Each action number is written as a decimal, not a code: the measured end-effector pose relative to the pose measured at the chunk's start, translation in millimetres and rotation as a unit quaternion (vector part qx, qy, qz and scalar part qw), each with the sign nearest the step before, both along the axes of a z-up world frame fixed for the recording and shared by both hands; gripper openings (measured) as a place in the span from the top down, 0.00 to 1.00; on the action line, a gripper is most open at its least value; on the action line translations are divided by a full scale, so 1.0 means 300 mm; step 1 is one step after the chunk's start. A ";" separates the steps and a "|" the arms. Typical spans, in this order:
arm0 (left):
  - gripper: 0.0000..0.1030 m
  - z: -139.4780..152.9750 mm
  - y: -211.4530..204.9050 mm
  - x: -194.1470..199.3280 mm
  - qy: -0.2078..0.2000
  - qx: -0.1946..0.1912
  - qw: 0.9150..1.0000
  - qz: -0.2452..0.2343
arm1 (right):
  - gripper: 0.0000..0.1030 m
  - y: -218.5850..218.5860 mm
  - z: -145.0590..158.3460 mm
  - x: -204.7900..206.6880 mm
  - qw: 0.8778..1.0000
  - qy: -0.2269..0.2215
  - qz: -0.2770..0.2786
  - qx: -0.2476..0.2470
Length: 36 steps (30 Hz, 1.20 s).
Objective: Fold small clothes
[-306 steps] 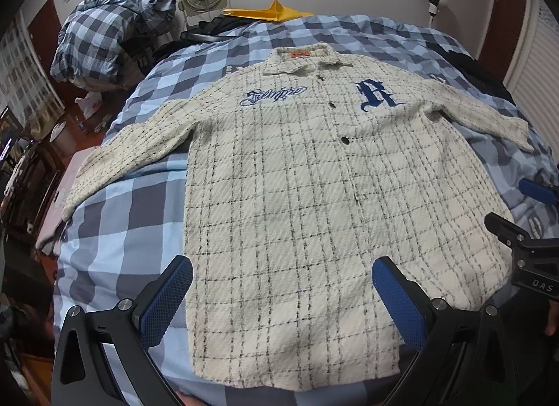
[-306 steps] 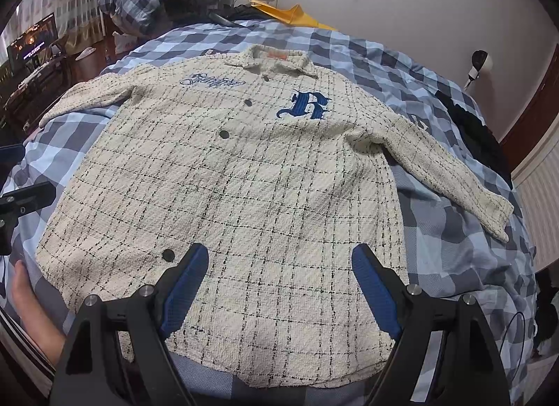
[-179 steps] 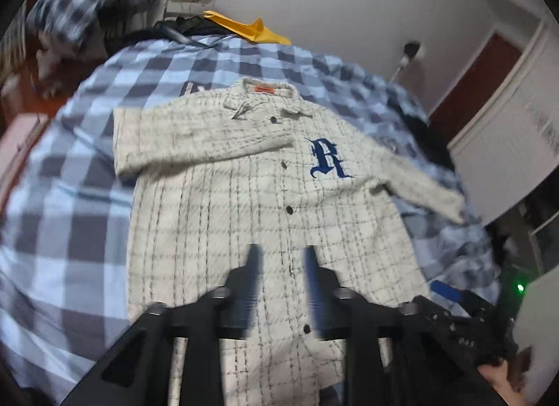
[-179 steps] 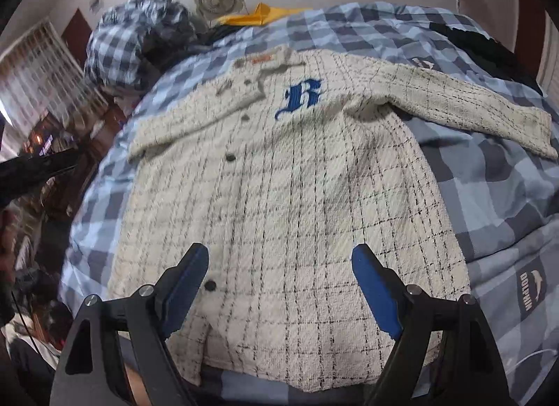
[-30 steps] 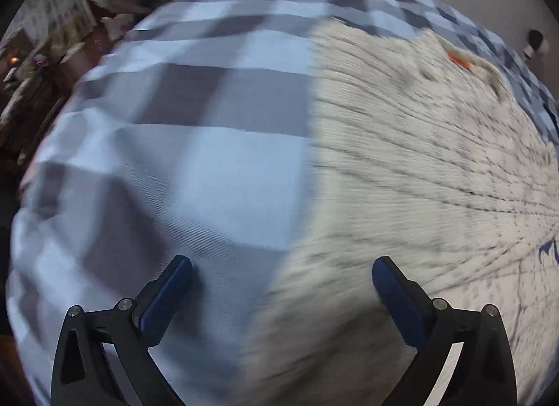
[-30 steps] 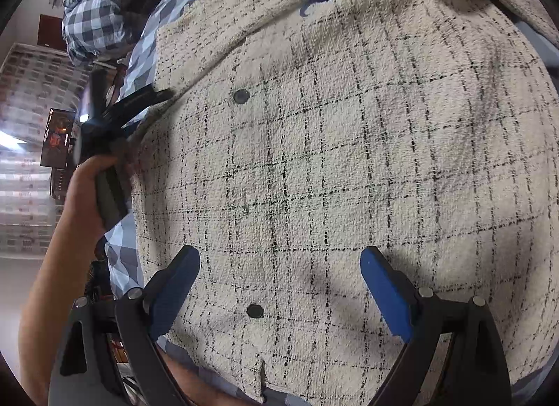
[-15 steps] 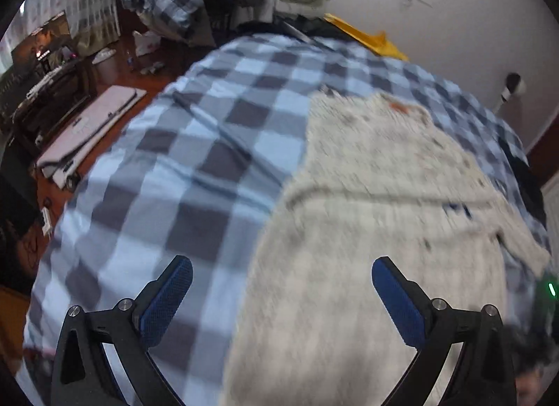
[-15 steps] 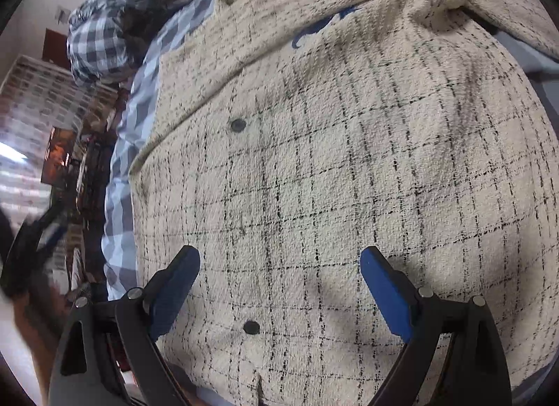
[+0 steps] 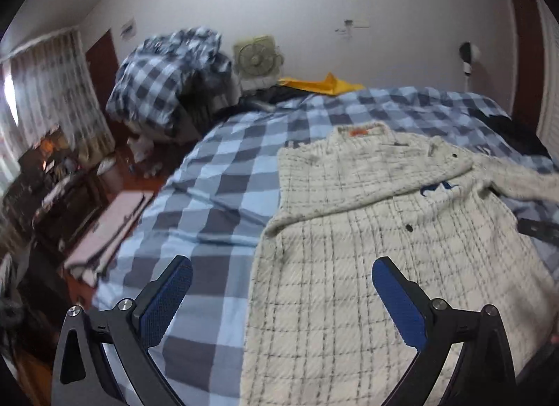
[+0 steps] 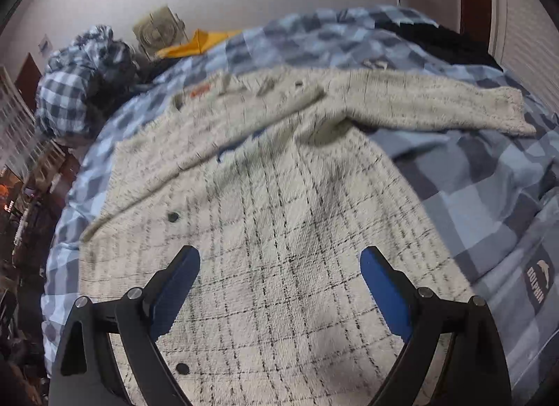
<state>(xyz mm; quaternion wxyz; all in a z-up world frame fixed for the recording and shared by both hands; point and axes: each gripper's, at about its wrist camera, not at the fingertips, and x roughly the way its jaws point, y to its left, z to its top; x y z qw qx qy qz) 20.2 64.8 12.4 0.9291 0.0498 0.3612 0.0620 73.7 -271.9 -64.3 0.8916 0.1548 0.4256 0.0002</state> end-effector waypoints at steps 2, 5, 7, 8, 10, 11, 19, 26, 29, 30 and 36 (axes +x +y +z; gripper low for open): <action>0.00 -0.007 0.032 0.030 0.048 -0.037 0.998 0.008 | 0.11 -0.019 0.031 -0.023 1.000 -0.008 0.003 0.020; 0.00 -0.035 0.087 0.036 0.075 -0.096 0.992 0.015 | 0.11 -0.018 0.082 -0.047 0.999 -0.018 0.019 0.020; 0.00 -0.049 0.106 0.033 0.081 -0.085 0.993 0.029 | 0.11 -0.004 0.128 -0.052 0.999 -0.033 0.034 0.003; 0.00 -0.047 0.109 0.029 0.080 -0.063 0.994 0.041 | 0.11 -0.009 0.164 -0.060 0.998 -0.046 0.041 -0.016; 0.00 -0.046 0.108 0.024 0.076 -0.042 0.995 0.055 | 0.11 -0.032 0.260 -0.073 0.995 -0.073 0.049 -0.056; 0.00 -0.047 0.111 0.026 0.082 -0.029 0.994 0.073 | 0.11 -0.050 0.304 -0.083 0.993 -0.085 0.049 -0.071; 0.00 -0.036 0.108 -0.002 0.051 -0.024 0.997 0.055 | 0.11 -0.321 0.560 -0.098 0.992 -0.088 0.006 -0.095; 0.00 -0.011 0.051 -0.008 0.037 -0.021 0.999 0.027 | 0.11 -0.640 0.365 -0.067 0.998 0.023 -0.039 -0.053; 0.00 -0.031 0.035 0.006 0.053 -0.013 0.998 0.022 | 0.11 -0.799 0.219 -0.031 0.994 0.075 -0.073 -0.007; 0.00 -0.043 0.028 0.015 0.061 -0.001 0.998 0.026 | 0.11 -0.837 0.185 -0.022 0.993 0.086 -0.081 -0.004; 0.00 -0.084 -0.022 0.041 0.064 0.056 0.996 0.020 | 0.11 -1.106 0.068 0.116 0.980 0.119 -0.149 -0.058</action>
